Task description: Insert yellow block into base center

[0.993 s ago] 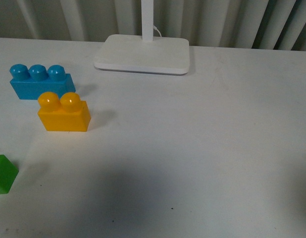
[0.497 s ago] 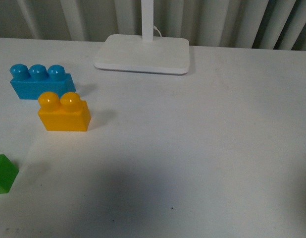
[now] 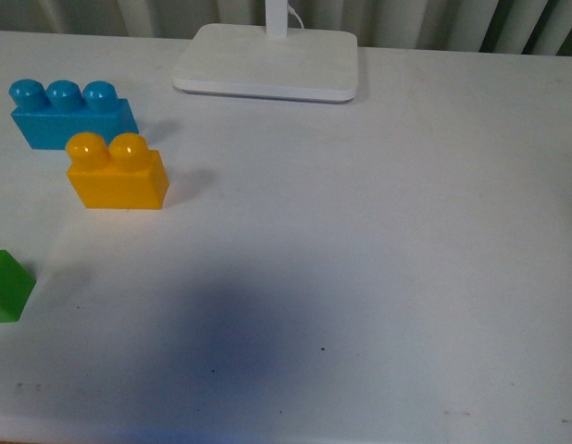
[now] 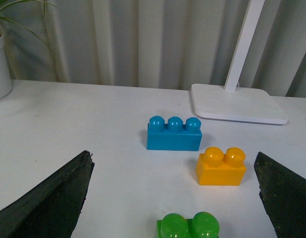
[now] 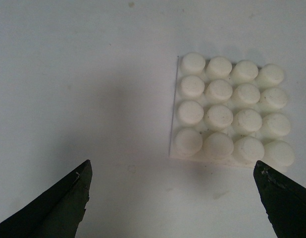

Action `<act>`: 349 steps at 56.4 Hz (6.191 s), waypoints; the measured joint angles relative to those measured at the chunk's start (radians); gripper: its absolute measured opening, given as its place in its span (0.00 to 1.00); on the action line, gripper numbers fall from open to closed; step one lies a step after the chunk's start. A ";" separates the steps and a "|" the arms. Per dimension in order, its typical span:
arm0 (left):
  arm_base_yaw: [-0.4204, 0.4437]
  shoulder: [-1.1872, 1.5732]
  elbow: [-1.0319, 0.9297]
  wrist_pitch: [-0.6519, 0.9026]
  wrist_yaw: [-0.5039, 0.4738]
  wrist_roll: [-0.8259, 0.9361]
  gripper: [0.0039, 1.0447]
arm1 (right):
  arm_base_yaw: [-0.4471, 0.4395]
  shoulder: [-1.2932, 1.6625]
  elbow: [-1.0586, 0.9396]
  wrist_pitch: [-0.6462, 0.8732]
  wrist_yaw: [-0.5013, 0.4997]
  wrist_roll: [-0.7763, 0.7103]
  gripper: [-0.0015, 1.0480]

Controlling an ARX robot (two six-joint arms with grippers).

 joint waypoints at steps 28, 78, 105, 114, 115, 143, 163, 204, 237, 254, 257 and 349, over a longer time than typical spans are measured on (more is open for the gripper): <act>0.000 0.000 0.000 0.000 0.000 0.000 0.94 | -0.063 0.470 0.387 -0.144 0.046 -0.175 0.91; 0.000 0.000 0.000 0.000 0.000 0.000 0.94 | -0.160 0.605 0.493 -0.233 0.025 -0.240 0.91; 0.000 0.000 0.000 0.000 0.000 0.000 0.94 | -0.118 0.579 0.407 -0.160 -0.029 -0.163 0.91; 0.000 0.000 0.000 0.000 0.000 0.000 0.94 | -0.016 0.526 0.310 -0.080 -0.014 -0.088 0.91; 0.000 0.000 0.000 0.000 0.000 0.000 0.94 | -0.008 0.523 0.304 -0.074 -0.014 -0.081 0.91; 0.000 0.000 0.000 0.000 0.000 0.000 0.94 | 0.418 0.465 0.208 0.006 0.085 0.306 0.91; 0.000 0.000 0.000 0.000 0.000 0.000 0.94 | 0.715 0.470 0.209 -0.002 0.150 0.492 0.91; 0.000 0.000 0.000 0.000 0.000 0.000 0.94 | 0.780 0.553 0.322 -0.039 0.172 0.564 0.91; 0.000 0.000 0.000 0.000 0.000 0.000 0.94 | 0.724 0.329 0.255 -0.064 0.138 0.439 0.91; 0.000 0.000 0.000 0.000 0.000 0.000 0.94 | 0.615 -0.004 0.077 -0.035 0.129 0.317 0.91; 0.000 0.000 0.000 0.000 0.000 0.000 0.94 | 0.559 -0.095 0.034 -0.021 0.127 0.285 0.91; 0.000 0.000 0.000 0.000 0.000 0.000 0.94 | 0.288 -0.955 -0.603 0.312 0.084 0.163 0.01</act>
